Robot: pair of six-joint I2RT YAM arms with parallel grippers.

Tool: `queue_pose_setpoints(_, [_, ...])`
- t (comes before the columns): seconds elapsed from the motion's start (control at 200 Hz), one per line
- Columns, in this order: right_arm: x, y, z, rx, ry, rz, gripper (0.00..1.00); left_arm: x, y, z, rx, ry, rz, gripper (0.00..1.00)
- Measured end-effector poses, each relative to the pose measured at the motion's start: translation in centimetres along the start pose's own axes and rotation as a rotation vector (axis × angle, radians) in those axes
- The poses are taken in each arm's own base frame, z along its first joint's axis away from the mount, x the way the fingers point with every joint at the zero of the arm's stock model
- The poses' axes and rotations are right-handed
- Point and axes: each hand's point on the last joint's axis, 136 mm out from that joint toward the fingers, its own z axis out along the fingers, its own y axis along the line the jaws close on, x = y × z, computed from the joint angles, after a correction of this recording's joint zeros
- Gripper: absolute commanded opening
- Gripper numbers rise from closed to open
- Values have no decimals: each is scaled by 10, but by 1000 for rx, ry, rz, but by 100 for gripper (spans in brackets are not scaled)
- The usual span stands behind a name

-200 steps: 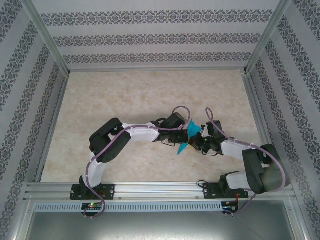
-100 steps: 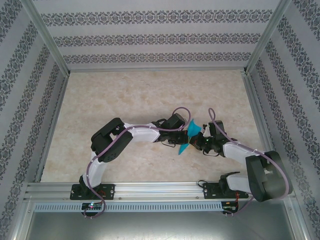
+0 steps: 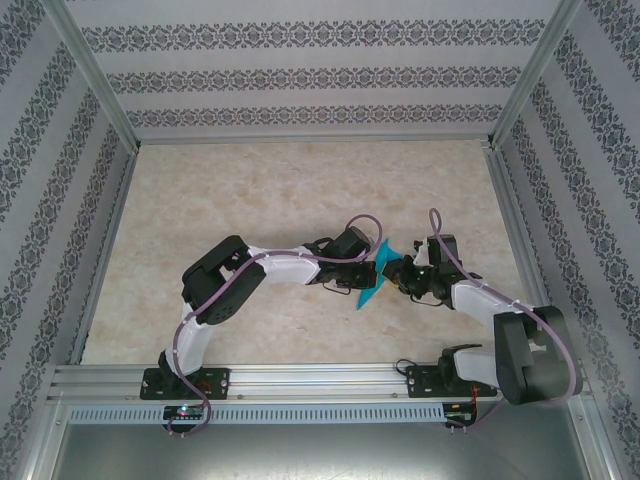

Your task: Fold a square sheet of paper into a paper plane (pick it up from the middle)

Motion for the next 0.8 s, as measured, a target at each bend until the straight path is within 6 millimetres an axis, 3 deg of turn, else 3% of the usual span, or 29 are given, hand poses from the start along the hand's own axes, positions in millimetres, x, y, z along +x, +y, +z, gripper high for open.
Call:
queue_pose_setpoints(0.455, [-6,-3,8,1,30,39,28,2,-6,0,33,13,42,18])
queue_pose_setpoints(0.799, [-2,-9,11,21,53,39,19,4,-10,0,57,26,60,26])
